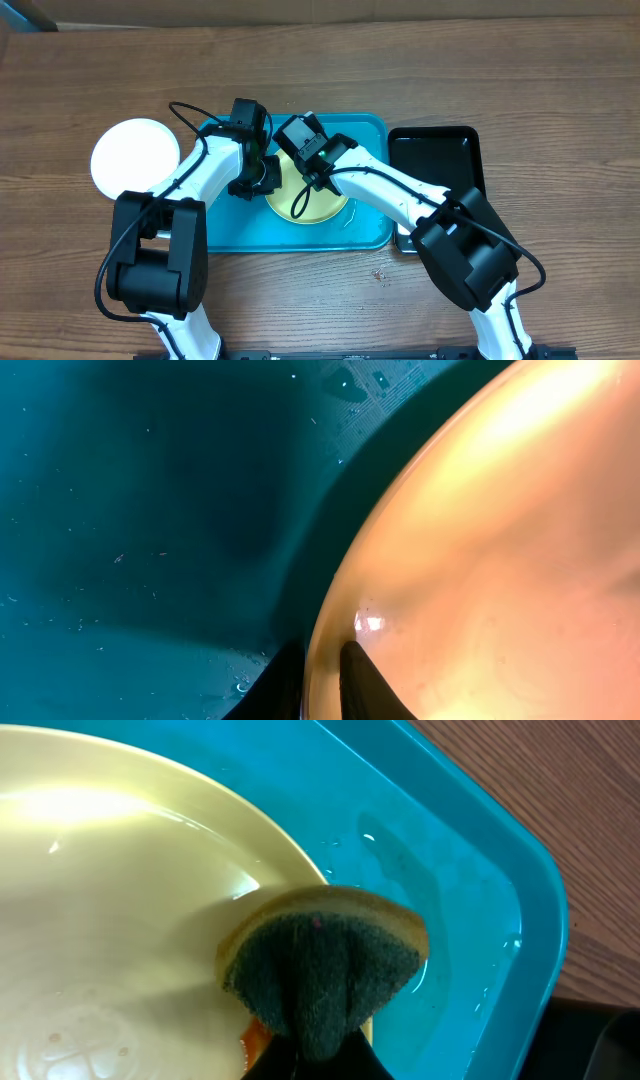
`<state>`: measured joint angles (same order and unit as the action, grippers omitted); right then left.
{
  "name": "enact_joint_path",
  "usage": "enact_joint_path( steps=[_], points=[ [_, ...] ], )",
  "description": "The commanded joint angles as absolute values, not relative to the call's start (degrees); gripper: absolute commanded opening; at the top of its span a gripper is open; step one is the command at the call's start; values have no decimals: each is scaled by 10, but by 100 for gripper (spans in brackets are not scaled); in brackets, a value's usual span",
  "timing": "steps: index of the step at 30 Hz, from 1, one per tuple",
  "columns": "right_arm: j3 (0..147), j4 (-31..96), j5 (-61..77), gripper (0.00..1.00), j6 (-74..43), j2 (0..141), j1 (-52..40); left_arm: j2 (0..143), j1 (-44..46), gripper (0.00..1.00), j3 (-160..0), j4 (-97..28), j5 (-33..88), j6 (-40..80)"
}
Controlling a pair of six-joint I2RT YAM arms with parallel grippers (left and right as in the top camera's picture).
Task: Clean dirty plates on tray and stack at the side
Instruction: 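Scrub the yellow plate with the sponge while the left gripper holds it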
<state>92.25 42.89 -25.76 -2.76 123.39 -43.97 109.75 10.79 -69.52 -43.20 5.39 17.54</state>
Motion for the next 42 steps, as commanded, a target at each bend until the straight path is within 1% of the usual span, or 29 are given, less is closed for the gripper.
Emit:
enact_joint_path(
  steps=[1, 3, 7, 9, 20, 22, 23, 25, 34, 42],
  points=[
    [929, 426, -269, 11, -25, 1235, -432, 1109, 109, 16, -688, -433, 56, 167],
    [929, 427, -270, 15, -25, 1235, -432, 1109, 109, 16, -688, -433, 56, 167],
    [929, 433, -270, 17, -25, 1235, -432, 1109, 109, 16, -688, -433, 56, 166],
    [929, 434, -269, 22, -25, 1235, -432, 1109, 109, 16, -688, -433, 56, 166],
    [929, 445, -269, 24, -30, 1235, -432, 1109, 109, 17, -688, -433, 56, 166],
    [927, 446, -258, 23, -30, 1235, -432, 1109, 109, 17, -688, -433, 56, 166],
    [922, 446, -239, 14, -30, 1235, -432, 1109, 109, 17, -688, -433, 56, 167],
    [911, 442, -219, 4, -33, 1235, -432, 1109, 109, 17, -688, -433, 56, 166],
    [837, 400, -175, 4, -49, 1235, -432, 1109, 109, 16, -688, -433, 56, 166],
    [843, 421, 33, 4, -49, 1232, -432, 1109, 109, 16, -688, -433, 56, 167]
  ],
)
